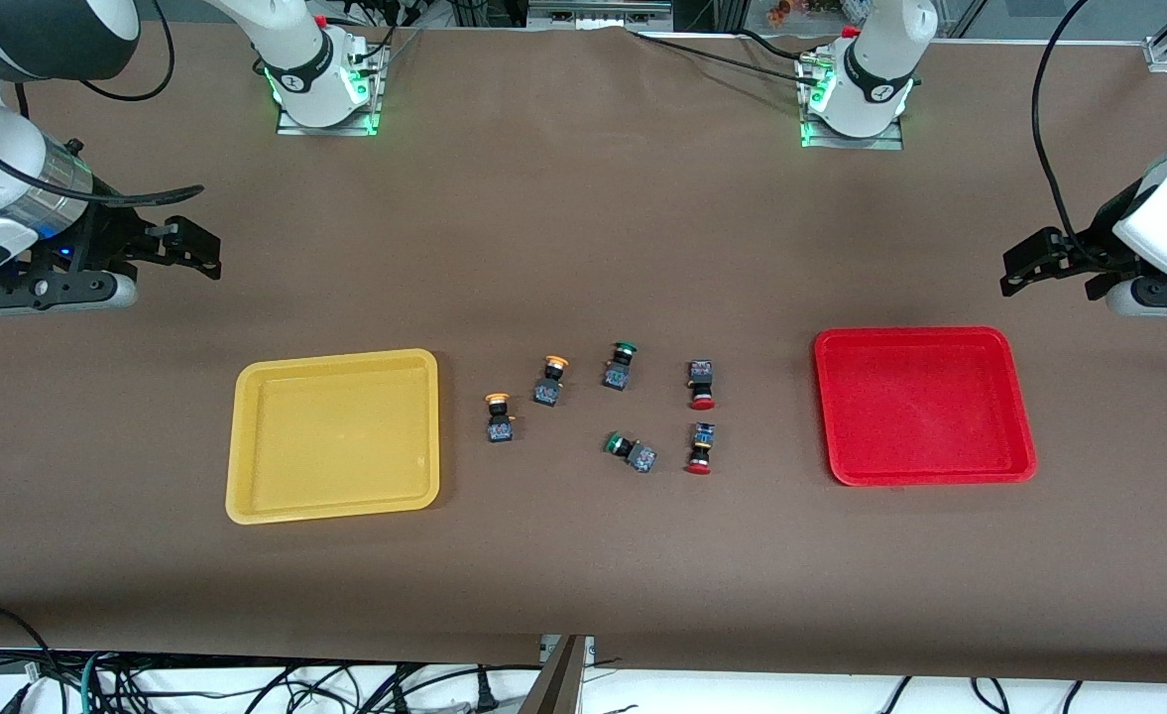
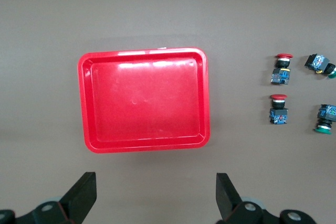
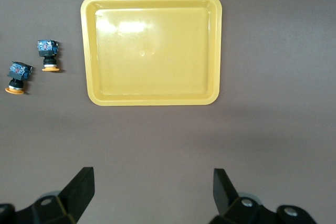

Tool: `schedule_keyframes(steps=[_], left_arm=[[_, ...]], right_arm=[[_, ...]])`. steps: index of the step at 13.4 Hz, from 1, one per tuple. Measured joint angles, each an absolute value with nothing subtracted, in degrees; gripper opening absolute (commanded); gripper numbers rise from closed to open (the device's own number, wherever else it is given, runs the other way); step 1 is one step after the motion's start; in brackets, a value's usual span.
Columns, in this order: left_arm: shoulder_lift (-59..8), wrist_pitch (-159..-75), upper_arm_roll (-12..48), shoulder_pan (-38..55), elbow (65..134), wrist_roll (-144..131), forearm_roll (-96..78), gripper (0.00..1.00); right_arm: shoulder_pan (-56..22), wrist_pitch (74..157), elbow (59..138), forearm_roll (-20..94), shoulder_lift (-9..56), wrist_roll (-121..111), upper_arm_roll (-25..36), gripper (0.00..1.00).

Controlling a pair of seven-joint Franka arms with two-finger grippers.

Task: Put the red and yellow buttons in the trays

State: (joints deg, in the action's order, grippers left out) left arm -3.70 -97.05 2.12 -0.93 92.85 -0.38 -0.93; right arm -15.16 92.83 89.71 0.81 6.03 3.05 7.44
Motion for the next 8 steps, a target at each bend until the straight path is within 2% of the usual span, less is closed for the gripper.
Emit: schedule_keyframes(steps=[4,8], left_arm=[[-6.8,-97.2,3.3,0.1,91.2,-0.3,-1.0,1.00],[-11.2,-97.4,5.1,7.4,91.2,-1.5,-1.1,1.00]], right_arm=[[-15.2,92.8,89.7,0.8,6.1,3.0,7.4,1.00],[-15.2,92.8,89.7,0.8,6.2,3.0,7.4,1.00]])
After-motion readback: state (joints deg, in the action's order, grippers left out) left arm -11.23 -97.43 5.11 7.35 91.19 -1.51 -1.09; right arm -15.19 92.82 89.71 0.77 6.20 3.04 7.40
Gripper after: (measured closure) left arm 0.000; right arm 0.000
